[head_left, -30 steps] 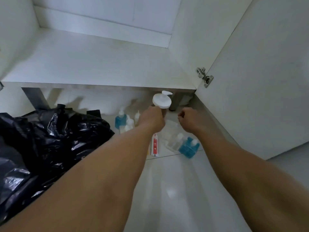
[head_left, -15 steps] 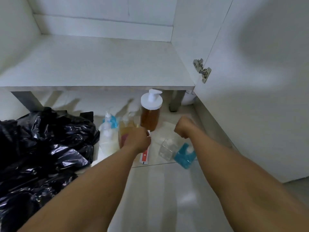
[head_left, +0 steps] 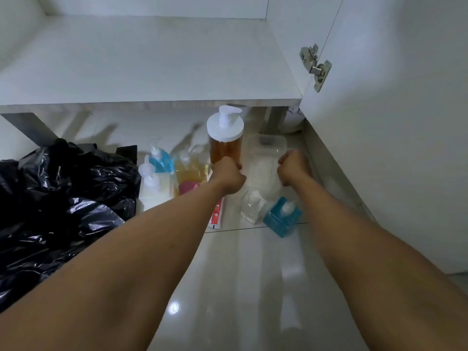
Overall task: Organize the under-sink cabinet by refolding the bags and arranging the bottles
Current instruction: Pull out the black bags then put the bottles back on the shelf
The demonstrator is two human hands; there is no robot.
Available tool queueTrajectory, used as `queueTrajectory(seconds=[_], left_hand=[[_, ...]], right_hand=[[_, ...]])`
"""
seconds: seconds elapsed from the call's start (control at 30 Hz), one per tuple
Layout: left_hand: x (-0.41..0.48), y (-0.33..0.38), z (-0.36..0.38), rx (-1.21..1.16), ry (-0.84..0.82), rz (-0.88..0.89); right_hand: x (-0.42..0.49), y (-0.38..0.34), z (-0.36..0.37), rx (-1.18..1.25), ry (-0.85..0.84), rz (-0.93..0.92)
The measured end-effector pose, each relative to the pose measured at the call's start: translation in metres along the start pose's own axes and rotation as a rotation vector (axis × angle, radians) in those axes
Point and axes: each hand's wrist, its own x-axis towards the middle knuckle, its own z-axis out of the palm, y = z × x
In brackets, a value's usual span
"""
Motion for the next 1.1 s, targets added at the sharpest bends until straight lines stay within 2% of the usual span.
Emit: queueTrajectory(seconds=[0.2, 0.3, 0.47, 0.63, 0.87, 1.1], left_hand=[[-0.027, 0.036, -0.031, -0.221, -0.022, 0.091], [-0.049, 0.05, -0.062, -0.192, 0.069, 0.155], [-0.089, 0.016, -0.1, -0.108, 0.085, 0.154], [-0.115, -0.05, -0.102, -0.114, 0.003, 0.022], [-0.138, -0.127, -0.069, -0.145, -0.182, -0.204], [-0.143, -0.149, -0.054, -0.081, -0.316, -0.329]], right_hand=[[-0.025, -0.042, -0.061, -0.12, 0.099, -0.116], [-0.05, -0.065, -0.083, -0.179, 0.078, -0.138], [-0.104, -0.094, -0.075, -0.239, -0.182, -0.155], [-0.135, -0.095, -0.024, -0.304, -0.469, -0.135], [-0.167, -0.053, 0.054, -0.373, -0.636, -0.083], [-0.178, -0.033, 0.065, -0.388, -0.815, -0.022]])
